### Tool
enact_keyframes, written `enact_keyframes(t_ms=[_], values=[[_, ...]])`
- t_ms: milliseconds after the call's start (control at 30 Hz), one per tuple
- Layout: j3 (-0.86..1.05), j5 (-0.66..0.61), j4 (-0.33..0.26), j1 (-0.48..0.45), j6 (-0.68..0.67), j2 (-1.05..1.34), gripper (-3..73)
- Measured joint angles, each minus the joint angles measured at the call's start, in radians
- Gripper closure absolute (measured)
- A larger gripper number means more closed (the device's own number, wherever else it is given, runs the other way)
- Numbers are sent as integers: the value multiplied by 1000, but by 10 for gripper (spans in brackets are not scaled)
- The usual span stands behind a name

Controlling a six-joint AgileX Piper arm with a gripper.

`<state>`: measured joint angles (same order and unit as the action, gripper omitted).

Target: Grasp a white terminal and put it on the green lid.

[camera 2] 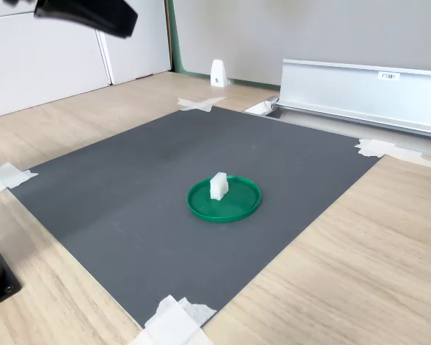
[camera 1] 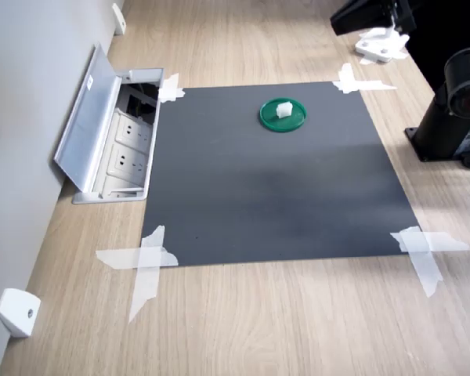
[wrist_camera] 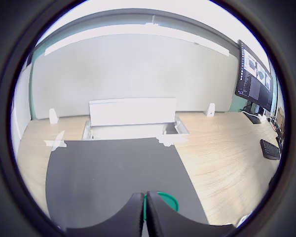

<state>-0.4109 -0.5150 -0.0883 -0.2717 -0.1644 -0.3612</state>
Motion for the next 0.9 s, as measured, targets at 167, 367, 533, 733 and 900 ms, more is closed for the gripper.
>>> enact_keyframes(t_ms=[167,367,533,733,900], values=[[149,72,42,153,79,166,700],[282,108,46,210,93,359,700],[309,127,49,210,93,372,700],[309,108,51,210,93,372,701],[309,107,51,210,93,372,701]])
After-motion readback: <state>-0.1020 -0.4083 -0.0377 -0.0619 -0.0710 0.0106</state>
